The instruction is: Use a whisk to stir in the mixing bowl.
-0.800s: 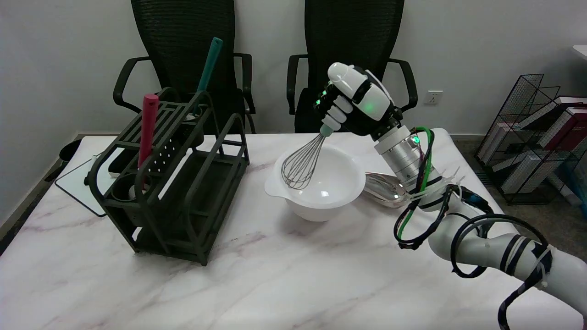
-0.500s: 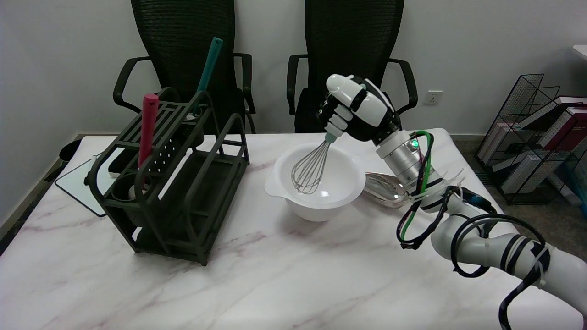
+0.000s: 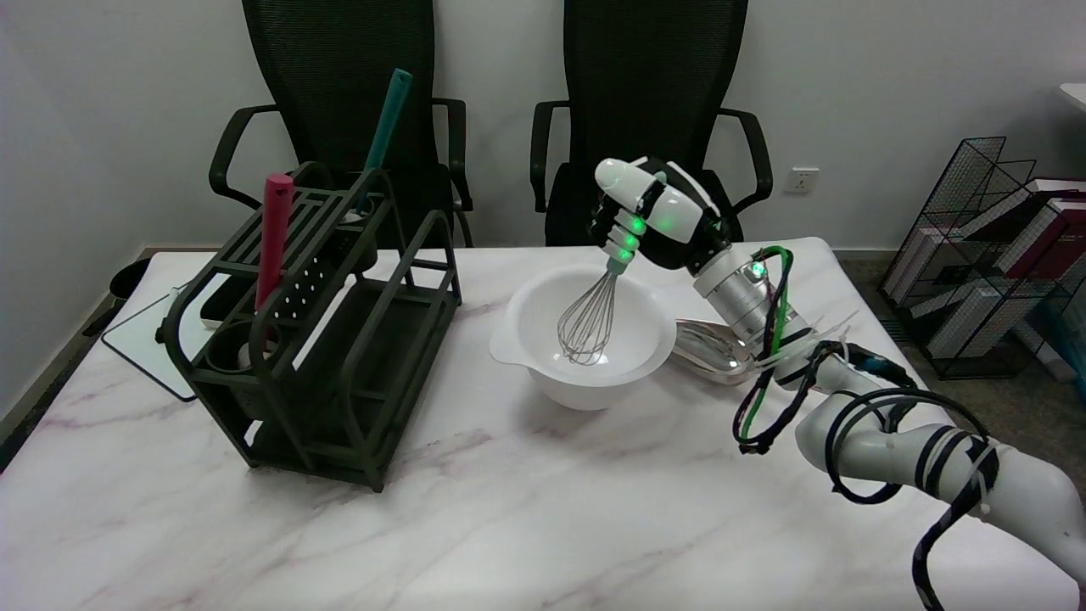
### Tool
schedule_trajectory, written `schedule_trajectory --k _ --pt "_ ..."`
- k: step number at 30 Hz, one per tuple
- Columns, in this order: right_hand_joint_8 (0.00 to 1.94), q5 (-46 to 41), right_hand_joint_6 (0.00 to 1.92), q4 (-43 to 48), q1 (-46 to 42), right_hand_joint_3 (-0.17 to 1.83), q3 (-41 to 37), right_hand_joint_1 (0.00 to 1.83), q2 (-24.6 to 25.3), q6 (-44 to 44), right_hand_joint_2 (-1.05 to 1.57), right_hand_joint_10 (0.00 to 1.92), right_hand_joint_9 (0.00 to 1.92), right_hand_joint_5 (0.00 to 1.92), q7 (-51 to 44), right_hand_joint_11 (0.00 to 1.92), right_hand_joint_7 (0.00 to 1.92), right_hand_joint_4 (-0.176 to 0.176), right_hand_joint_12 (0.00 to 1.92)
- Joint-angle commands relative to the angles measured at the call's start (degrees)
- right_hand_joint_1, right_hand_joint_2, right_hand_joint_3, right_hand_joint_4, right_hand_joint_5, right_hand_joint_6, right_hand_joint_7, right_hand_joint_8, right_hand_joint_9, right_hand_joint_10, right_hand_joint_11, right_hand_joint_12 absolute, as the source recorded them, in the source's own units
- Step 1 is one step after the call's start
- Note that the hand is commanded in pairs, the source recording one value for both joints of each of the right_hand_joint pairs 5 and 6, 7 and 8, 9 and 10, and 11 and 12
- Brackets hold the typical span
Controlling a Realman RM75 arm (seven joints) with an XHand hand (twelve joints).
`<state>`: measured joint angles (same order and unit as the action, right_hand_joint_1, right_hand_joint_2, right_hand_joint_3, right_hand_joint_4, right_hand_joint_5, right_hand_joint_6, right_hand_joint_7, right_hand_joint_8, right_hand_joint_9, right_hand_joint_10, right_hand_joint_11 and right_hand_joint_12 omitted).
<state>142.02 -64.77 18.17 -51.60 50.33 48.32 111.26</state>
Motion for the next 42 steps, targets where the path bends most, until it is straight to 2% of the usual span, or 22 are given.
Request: schedule_trajectory --k 1,9,20,31,42 --pt "1.92 0.9 1.92 3.7 7.0 0.50 6.6 1.19 2.9 -4.8 1.28 1.92 1.92 1.92 -4.8 1.92 1.92 0.000 1.92" --pt "1.92 0.9 1.92 3.6 11.3 0.50 9.2 1.19 4.2 -9.7 1.27 1.92 1.92 1.92 -10.9 1.92 1.92 0.000 1.92" --pt "1.92 0.9 1.92 9.3 14.1 0.50 8.4 1.21 6.8 -10.6 1.24 1.92 1.92 1.92 -11.3 1.92 1.92 0.000 1.92" --pt "1.92 0.9 1.92 6.1 6.6 0.51 -0.4 1.21 2.7 -10.9 1.27 1.92 1.92 1.92 -11.4 1.92 1.92 0.000 1.92" --pt "1.92 0.9 1.92 -8.5 -6.7 0.46 -9.4 1.17 -1.3 -16.2 1.38 1.92 1.92 1.92 -11.4 1.92 1.92 0.000 1.92"
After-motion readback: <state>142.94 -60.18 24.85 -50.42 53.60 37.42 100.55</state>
